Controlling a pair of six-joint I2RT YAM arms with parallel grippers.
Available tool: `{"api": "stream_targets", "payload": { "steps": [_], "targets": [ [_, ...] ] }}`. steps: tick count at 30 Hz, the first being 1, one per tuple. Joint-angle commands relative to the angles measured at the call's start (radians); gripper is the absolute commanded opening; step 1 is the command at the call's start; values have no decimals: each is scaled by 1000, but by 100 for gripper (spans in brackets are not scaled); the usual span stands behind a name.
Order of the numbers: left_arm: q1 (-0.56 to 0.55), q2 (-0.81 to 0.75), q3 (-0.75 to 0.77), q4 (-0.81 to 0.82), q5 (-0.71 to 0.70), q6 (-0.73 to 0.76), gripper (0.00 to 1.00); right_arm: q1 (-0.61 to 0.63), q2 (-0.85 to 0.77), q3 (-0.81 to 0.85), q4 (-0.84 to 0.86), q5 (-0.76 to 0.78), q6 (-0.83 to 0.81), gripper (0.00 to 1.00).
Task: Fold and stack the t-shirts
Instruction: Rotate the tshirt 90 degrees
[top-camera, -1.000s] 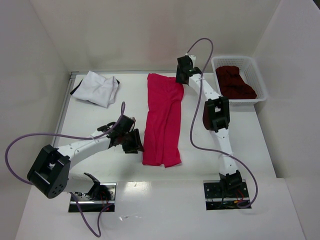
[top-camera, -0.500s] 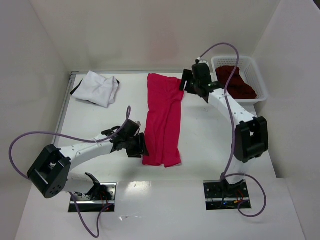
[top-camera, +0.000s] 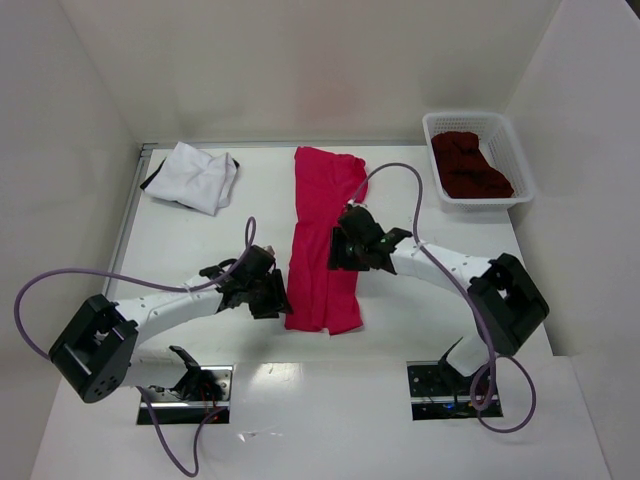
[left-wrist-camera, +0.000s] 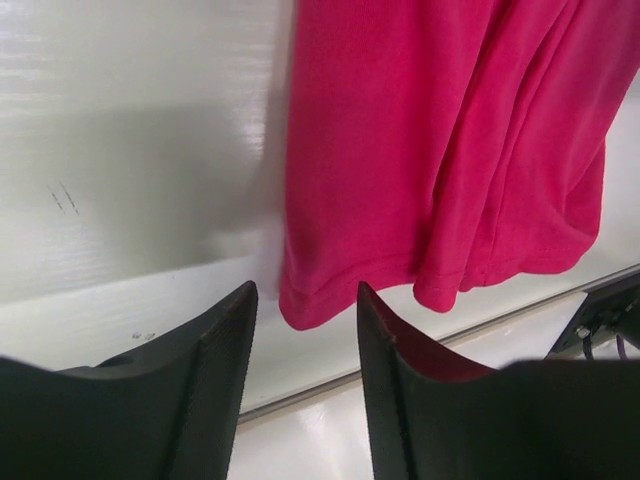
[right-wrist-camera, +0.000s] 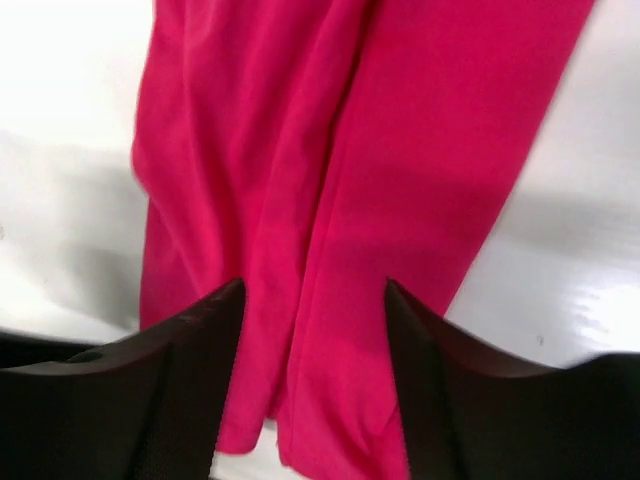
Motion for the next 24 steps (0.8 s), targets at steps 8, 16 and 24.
{"api": "stream_targets", "payload": {
  "steps": [8,16,24],
  "targets": [
    [-5,15,-54,82,-17,-38,48,182,-103,-76,53,-9,155,53],
    [-5,15,-83,112,3,-48,48,297,-13,-53,16,-9,215,52],
    [-5,37,-92,164,22,-48,48,297,-3,-44,-67,42,184,52]
  ]
}}
